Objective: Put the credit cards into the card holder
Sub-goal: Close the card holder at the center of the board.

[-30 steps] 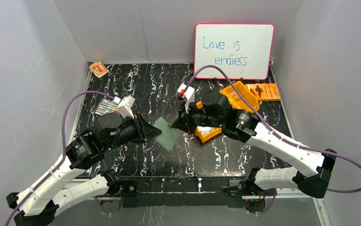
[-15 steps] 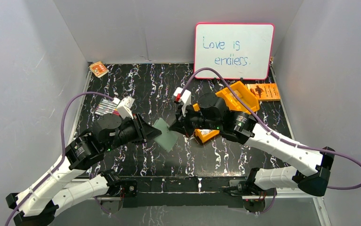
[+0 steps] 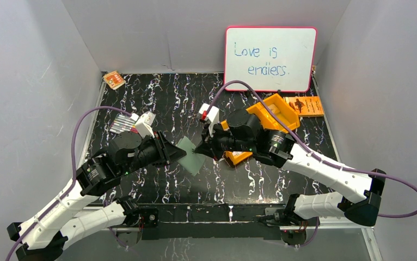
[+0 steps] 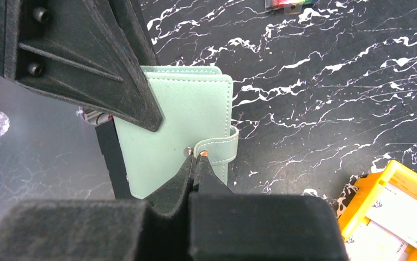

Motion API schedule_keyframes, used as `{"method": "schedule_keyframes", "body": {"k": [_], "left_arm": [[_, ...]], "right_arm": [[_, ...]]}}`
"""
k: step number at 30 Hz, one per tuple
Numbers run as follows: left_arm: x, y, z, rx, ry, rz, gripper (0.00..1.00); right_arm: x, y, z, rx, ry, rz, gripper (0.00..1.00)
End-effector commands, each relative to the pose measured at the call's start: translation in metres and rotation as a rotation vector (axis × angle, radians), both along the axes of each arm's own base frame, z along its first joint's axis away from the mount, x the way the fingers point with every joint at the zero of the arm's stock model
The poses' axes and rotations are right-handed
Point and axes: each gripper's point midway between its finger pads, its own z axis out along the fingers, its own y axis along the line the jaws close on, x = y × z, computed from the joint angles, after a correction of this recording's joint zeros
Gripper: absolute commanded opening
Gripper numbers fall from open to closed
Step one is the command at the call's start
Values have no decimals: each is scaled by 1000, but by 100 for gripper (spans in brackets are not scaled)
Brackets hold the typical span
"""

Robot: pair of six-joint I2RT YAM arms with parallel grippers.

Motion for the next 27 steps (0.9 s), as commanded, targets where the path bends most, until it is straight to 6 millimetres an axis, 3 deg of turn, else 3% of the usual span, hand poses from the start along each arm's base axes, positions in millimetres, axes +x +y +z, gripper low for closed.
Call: {"method": "schedule_keyframes", "body": {"k": [1,27], "left_arm": [[6,2,16,-46,-43,34,0],[5,2,11,-43,-26,37,0]], "right_arm": [[-3,5,5,26,-20,15,0],[-2,8,10,71,-2,-5,0]]}}
